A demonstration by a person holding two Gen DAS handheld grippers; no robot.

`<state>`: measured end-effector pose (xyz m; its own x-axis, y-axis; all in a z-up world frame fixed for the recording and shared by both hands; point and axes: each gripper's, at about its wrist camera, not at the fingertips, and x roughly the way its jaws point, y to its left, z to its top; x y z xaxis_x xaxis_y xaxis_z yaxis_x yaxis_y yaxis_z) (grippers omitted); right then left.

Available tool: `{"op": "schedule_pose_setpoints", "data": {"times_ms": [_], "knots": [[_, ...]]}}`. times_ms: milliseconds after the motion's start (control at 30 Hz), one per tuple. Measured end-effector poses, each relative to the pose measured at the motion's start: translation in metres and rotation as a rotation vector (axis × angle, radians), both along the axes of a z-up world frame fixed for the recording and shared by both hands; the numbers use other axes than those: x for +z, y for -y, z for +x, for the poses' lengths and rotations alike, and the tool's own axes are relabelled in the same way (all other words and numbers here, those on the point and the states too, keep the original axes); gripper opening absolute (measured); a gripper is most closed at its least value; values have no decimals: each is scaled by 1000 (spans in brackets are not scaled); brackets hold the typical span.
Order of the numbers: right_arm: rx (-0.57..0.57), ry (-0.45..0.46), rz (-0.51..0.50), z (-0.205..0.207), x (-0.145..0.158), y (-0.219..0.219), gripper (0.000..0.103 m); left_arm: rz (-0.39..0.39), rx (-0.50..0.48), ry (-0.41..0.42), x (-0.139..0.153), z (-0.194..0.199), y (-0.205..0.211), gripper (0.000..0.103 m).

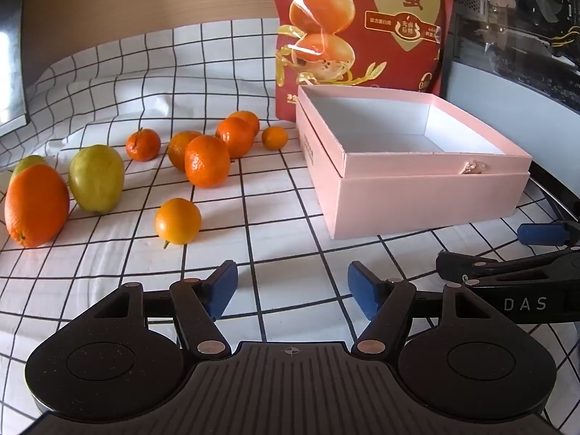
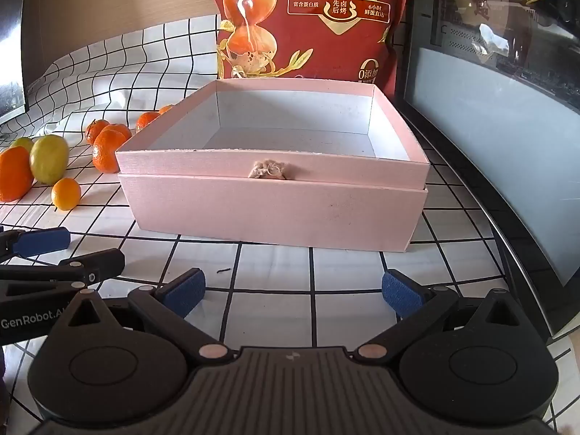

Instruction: Organize fruits

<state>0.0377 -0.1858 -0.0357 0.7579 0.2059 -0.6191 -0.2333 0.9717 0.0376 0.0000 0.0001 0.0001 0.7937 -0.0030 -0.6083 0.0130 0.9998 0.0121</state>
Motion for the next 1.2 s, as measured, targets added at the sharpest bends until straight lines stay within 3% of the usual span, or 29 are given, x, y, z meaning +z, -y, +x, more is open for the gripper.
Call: {"op": "schedule_pose_setpoints", "data": {"times_ms": [1200], "knots": [[-1,-2,3,1,0,1,103,0,0,0,0,0,0,74]]}}
